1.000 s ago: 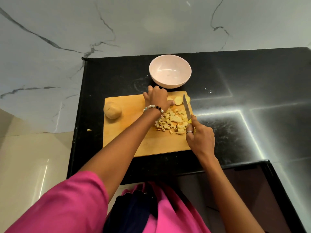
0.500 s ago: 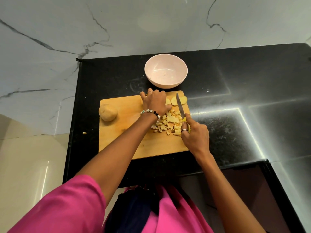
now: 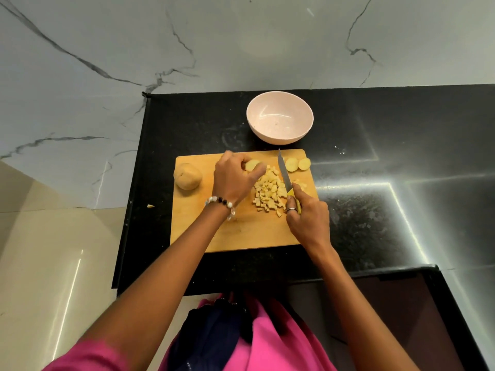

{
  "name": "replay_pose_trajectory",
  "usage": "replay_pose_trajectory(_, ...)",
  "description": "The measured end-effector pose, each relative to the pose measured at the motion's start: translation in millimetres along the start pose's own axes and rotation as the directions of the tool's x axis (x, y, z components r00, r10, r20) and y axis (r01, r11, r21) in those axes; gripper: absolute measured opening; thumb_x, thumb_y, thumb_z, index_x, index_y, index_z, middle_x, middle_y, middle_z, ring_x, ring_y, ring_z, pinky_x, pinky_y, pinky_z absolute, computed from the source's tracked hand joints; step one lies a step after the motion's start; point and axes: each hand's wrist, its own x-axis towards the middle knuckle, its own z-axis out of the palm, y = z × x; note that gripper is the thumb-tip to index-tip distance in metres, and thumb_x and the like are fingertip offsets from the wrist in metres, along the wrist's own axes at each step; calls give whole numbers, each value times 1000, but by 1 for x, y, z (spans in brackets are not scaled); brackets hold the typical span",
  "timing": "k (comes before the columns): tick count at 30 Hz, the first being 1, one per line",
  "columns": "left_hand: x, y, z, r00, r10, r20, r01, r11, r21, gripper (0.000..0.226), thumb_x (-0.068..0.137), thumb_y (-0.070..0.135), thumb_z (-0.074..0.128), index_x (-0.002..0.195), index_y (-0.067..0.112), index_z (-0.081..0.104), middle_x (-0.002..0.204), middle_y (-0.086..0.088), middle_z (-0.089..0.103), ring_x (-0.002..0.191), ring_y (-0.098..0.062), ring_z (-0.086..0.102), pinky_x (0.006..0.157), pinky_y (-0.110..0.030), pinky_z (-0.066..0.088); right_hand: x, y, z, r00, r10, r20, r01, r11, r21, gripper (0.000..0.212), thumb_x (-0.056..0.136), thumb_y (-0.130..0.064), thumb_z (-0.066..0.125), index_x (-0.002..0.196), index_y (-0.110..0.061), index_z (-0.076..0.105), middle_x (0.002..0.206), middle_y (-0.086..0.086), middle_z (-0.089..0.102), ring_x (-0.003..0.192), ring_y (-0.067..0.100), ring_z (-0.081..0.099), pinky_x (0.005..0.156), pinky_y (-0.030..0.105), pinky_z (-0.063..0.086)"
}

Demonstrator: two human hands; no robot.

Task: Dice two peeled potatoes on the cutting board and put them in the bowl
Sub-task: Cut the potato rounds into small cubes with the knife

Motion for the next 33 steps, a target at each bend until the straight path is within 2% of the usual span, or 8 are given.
replay_pose_trajectory(3,-29,-24,-5,1000,-11,14,7,968,251,56,78,61,62,105,12,66,100,-5,56,88,-18,53,71,-29,46,-9,-10,6,998,-64,14,64,998,10,40,92,-16,53,132,-9,55,77,18,70,64,34,61,57,38,44)
replay_pose_trajectory(5,-39,-38,-8,998,-29,47,9,923,384,59,79,61,61,114,13,63,108,-6,53,96,-21,51,78,-32,43,-18,-20,13,991,-124,52,124,992,-2,40,92,-15,53,132,-7,55,74,18,69,63,34,61,56,37,43)
replay_pose_trajectory(7,-43,-48,-11,994,-34,100,-11,906,423,63,80,58,61,128,17,56,116,-6,50,104,-22,46,84,-31,39,-27,-27,21,980,-175,95,178,984,-30,42,93,-18,49,133,-6,53,73,16,69,63,32,61,56,37,43)
replay_pose_trajectory(10,-45,-54,-13,990,-21,140,-31,930,365,74,79,55,64,139,18,44,121,-6,48,108,-23,42,89,-33,37,-37,-34,32,964,-213,161,230,968,-99,47,93,-24,40,137,-8,48,77,16,68,67,34,61,55,36,39)
replay_pose_trajectory(14,-46,-60,-17,993,-53,107,32,980,195,63,78,45,70,133,20,54,118,-5,51,109,-24,42,94,-35,38,-43,-41,37,955,-162,249,205,966,-158,48,98,-25,38,145,-14,37,89,15,68,80,35,61,58,36,34)
replay_pose_trajectory(17,-46,-62,-16,994,-82,75,71,989,132,54,79,42,71,127,22,59,115,-3,52,108,-23,42,94,-36,39,-42,-46,38,950,-130,284,196,956,-218,50,99,-27,35,147,-17,30,94,13,67,85,35,60,59,36,33)
replay_pose_trajectory(22,-46,-63,-13,993,-107,55,101,990,101,51,77,42,73,124,25,62,113,0,52,107,-20,41,92,-34,39,-45,-50,38,951,-104,293,192,938,-288,51,99,-27,33,149,-16,26,96,13,65,86,35,60,59,35,33)
replay_pose_trajectory(33,-46,-66,-7,994,-109,23,106,989,102,48,76,42,72,122,28,63,111,3,52,105,-19,41,89,-37,41,-46,-51,45,947,-103,304,190,943,-274,53,99,-25,33,150,-13,23,94,13,65,82,34,60,58,34,32)
